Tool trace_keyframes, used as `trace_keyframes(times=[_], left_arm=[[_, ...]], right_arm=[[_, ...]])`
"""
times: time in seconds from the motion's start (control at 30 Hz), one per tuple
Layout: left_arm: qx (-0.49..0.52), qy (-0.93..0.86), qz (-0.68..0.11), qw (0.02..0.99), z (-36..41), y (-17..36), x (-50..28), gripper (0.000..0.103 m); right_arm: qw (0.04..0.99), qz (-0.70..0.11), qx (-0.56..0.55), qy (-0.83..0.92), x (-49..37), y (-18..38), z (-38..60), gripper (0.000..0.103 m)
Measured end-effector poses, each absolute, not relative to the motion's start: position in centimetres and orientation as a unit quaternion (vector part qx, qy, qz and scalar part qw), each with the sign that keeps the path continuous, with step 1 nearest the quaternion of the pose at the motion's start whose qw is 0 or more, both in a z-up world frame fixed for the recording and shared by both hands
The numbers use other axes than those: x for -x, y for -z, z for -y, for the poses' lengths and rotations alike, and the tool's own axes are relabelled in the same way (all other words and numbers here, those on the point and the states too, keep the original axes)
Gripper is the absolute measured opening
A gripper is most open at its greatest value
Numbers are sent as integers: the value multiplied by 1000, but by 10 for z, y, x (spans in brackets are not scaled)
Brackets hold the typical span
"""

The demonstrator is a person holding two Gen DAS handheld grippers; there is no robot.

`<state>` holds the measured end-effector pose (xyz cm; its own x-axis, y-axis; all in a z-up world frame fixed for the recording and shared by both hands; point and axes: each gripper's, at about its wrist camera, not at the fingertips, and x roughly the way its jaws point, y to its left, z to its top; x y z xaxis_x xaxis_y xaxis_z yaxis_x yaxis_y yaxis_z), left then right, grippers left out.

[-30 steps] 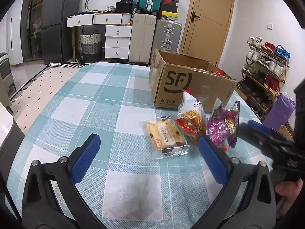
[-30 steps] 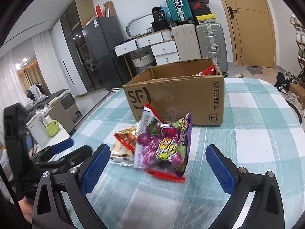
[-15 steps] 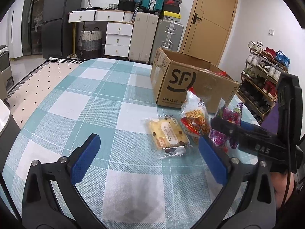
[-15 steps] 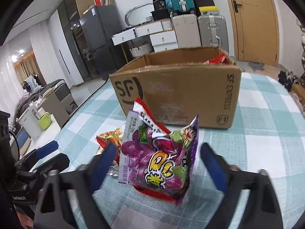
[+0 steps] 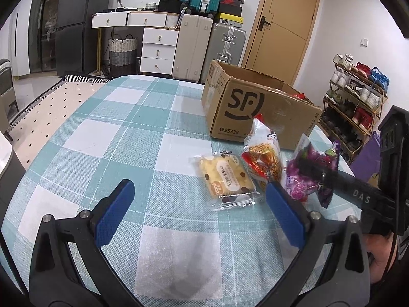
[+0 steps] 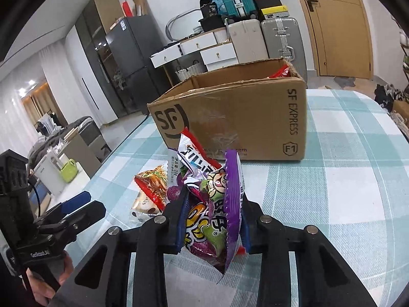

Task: Organize snacks
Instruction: 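Close the right gripper on the purple grape candy bag and lift it, then close the left gripper on the white noodle snack bag while the right holds the purple bag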

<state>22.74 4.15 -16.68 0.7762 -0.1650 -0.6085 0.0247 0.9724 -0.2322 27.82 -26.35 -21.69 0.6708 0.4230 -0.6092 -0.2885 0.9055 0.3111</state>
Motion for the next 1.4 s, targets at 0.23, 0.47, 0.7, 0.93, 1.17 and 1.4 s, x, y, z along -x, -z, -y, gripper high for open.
trace_keyframes(times=[0.23, 0.47, 0.7, 0.93, 1.17, 1.4], left_arm=[[94, 45, -335, 936, -38, 168, -228, 102], [61, 50, -334, 939, -26, 162, -230, 102], [36, 57, -340, 938, -10, 151, -238, 102], [4, 48, -336, 940, 2, 136, -245, 102], [-7, 59, -340, 938, 11, 122, -267, 102], [0, 93, -390, 916, 26, 119, -310, 102]], right_arm=[[915, -341, -117, -184, -253, 210, 288, 33], [917, -335, -133, -170, -228, 211, 313, 33], [922, -323, -132, -169, -211, 207, 323, 33], [925, -316, -116, -175, -205, 204, 325, 33], [926, -314, -113, -177, -204, 201, 325, 33], [926, -309, -122, -178, -201, 199, 328, 33]])
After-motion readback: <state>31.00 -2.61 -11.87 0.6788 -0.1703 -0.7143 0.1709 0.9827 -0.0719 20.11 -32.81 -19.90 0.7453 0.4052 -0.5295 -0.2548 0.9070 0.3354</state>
